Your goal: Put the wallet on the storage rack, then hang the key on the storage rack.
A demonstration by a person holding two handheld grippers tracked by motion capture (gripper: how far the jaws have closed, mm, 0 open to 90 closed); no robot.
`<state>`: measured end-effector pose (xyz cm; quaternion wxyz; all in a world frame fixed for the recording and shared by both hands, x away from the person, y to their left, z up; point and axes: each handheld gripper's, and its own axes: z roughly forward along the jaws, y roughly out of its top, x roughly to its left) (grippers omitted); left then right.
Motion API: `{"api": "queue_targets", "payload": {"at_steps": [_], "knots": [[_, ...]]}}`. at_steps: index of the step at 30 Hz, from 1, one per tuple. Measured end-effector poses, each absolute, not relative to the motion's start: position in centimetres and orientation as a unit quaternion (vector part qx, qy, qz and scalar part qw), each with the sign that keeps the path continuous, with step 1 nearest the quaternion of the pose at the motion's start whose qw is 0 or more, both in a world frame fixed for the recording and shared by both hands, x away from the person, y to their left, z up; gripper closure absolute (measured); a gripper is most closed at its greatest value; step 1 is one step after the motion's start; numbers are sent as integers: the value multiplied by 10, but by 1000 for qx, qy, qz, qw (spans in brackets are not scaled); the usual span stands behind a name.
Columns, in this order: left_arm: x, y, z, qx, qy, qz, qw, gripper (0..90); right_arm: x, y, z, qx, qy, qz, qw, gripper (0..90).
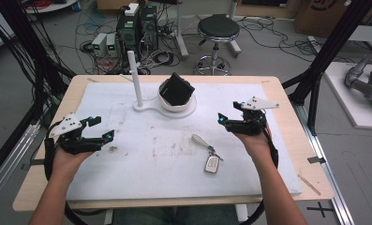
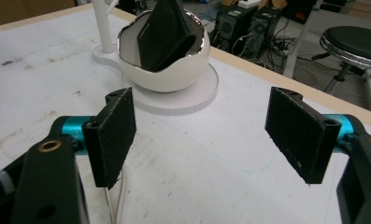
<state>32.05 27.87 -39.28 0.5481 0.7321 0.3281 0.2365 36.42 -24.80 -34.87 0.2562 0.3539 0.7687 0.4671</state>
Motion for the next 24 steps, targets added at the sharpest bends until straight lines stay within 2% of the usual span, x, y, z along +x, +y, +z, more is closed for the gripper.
{"api": "queue_targets", "payload": {"at_steps": [12, 24], "knots": [[327, 266, -394, 738, 316, 232, 550, 221, 348, -261, -383, 376, 762, 470, 238, 199], [327, 269, -394, 740, 321, 235, 543, 221, 351, -253, -386, 368, 772, 465, 231, 199]]}}
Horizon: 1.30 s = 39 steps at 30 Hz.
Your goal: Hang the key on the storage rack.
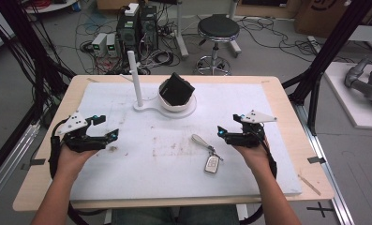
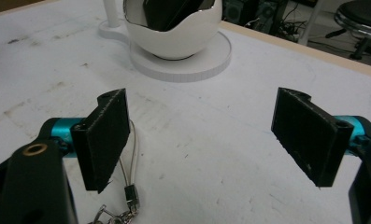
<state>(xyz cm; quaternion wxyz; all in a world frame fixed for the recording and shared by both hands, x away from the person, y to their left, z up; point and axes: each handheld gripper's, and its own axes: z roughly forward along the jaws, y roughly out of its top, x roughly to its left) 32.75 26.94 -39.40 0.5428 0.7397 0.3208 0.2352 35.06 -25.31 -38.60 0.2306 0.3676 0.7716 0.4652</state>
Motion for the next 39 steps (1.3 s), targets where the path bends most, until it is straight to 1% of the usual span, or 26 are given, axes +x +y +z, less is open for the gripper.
{"api": "queue_targets", "payload": {"at_steps": [9, 15, 16, 23, 24, 26, 27, 28, 30, 31, 32, 33, 34, 36, 39], "knots": [[318, 271, -392, 743, 321, 238, 537, 221, 350, -239, -390, 352, 788, 457, 214, 200], [320, 273, -392, 739, 327, 238, 539, 221, 352, -222, -404, 333, 818, 427, 192, 199], [320, 274, -393, 741, 326, 238, 536, 221, 353, -219, -408, 335, 829, 411, 180, 200], [320, 274, -393, 742, 325, 237, 537, 221, 357, -212, -424, 330, 853, 371, 162, 215], [320, 274, -393, 742, 324, 237, 537, 220, 356, -212, -428, 324, 858, 367, 157, 269], [319, 274, -393, 742, 324, 237, 537, 221, 356, -210, -431, 317, 866, 355, 151, 288], [320, 273, -393, 742, 324, 237, 537, 221, 356, -210, -434, 313, 870, 349, 151, 312], [320, 273, -393, 742, 324, 237, 537, 221, 356, -210, -434, 313, 870, 349, 151, 312], [319, 273, -393, 743, 323, 236, 536, 221, 358, -210, -441, 309, 882, 332, 127, 406], [319, 273, -393, 743, 323, 236, 536, 221, 358, -210, -441, 309, 882, 332, 127, 406], [319, 272, -392, 744, 322, 236, 536, 221, 359, -212, -441, 307, 884, 335, 111, 513], [319, 272, -392, 744, 322, 236, 536, 221, 359, -212, -441, 307, 884, 335, 111, 513], [319, 272, -392, 744, 322, 236, 535, 221, 358, -212, -441, 309, 885, 332, 107, 560], [319, 272, -392, 745, 322, 237, 534, 221, 359, -213, -441, 313, 883, 330, 117, 650], [319, 272, -392, 745, 321, 237, 535, 221, 358, -214, -441, 314, 882, 329, 122, 722]]}}
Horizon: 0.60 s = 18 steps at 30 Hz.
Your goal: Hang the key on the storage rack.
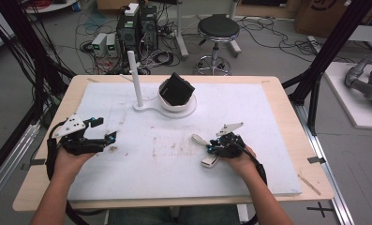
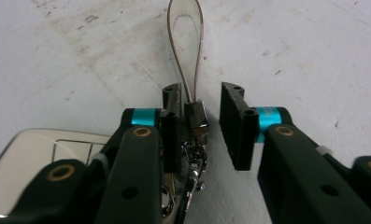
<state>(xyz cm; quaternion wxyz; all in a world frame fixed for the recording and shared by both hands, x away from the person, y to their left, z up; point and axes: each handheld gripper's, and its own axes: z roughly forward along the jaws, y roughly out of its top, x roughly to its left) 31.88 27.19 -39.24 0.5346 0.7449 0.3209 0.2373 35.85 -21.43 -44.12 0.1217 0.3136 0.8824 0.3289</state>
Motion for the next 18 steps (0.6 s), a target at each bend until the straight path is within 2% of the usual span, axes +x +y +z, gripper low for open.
{"api": "queue_targets", "payload": {"at_steps": [2, 4, 10, 18], "knots": [[319, 272, -392, 745, 321, 237, 534, 220, 358, -214, -441, 308, 885, 329, 118, 804], [318, 271, -392, 746, 320, 238, 533, 221, 356, -213, -440, 300, 888, 325, 126, 822], [318, 271, -392, 747, 319, 239, 532, 221, 354, -212, -438, 294, 890, 325, 126, 831], [317, 273, -391, 744, 322, 241, 534, 221, 351, -216, -419, 293, 863, 384, 146, 831]]}}
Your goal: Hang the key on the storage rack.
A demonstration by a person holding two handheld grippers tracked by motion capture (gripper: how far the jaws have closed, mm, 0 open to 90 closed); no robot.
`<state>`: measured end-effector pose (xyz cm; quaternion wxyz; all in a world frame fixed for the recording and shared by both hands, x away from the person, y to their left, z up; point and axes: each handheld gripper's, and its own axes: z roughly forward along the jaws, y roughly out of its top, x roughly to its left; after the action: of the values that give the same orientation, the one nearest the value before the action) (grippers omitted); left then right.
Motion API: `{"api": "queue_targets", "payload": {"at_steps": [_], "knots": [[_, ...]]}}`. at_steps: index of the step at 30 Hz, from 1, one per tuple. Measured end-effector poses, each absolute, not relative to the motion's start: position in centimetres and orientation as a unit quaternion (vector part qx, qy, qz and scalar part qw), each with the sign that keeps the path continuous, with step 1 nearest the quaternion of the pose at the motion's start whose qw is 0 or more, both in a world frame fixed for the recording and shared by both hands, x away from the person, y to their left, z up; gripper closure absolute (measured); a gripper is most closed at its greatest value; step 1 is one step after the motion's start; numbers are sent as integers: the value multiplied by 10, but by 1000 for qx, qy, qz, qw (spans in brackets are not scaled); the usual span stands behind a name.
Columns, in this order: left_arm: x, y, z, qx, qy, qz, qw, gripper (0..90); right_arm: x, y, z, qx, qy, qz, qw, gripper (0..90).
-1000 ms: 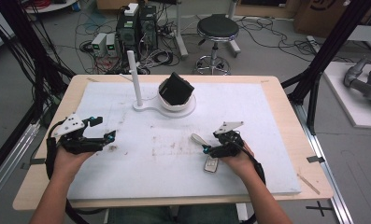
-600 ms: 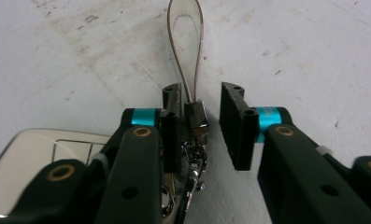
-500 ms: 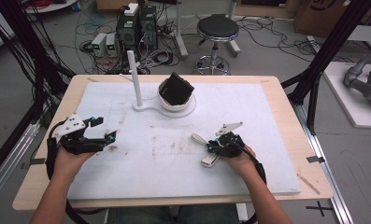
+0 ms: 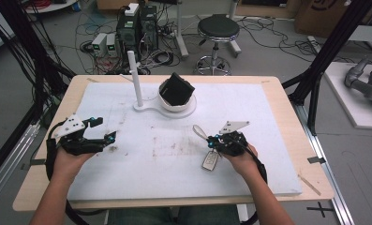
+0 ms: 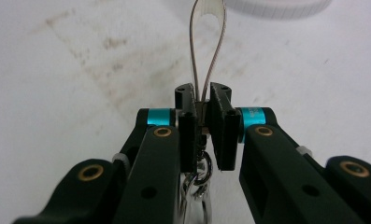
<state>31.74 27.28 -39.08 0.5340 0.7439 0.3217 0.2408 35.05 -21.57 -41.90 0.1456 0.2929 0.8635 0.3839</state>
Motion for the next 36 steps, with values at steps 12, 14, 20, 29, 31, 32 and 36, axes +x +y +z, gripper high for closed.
{"api": "queue_targets", "payload": {"at_steps": [12, 14, 20, 29, 31, 32, 36], "knots": [[316, 276, -389, 738, 325, 243, 539, 221, 361, -202, -371, 281, 816, 467, 193, 831], [316, 276, -389, 738, 325, 243, 539, 221, 364, -197, -364, 283, 811, 473, 196, 831], [314, 277, -387, 737, 323, 245, 540, 221, 375, -178, -350, 270, 810, 480, 203, 831], [311, 280, -386, 734, 326, 246, 543, 221, 396, -137, -324, 236, 814, 486, 213, 831], [310, 280, -386, 734, 326, 246, 543, 221, 399, -129, -318, 231, 813, 488, 216, 831], [310, 280, -385, 735, 324, 246, 543, 221, 401, -125, -315, 227, 814, 488, 218, 831], [309, 279, -384, 734, 324, 244, 545, 221, 406, -111, -306, 217, 814, 492, 222, 831]]}}
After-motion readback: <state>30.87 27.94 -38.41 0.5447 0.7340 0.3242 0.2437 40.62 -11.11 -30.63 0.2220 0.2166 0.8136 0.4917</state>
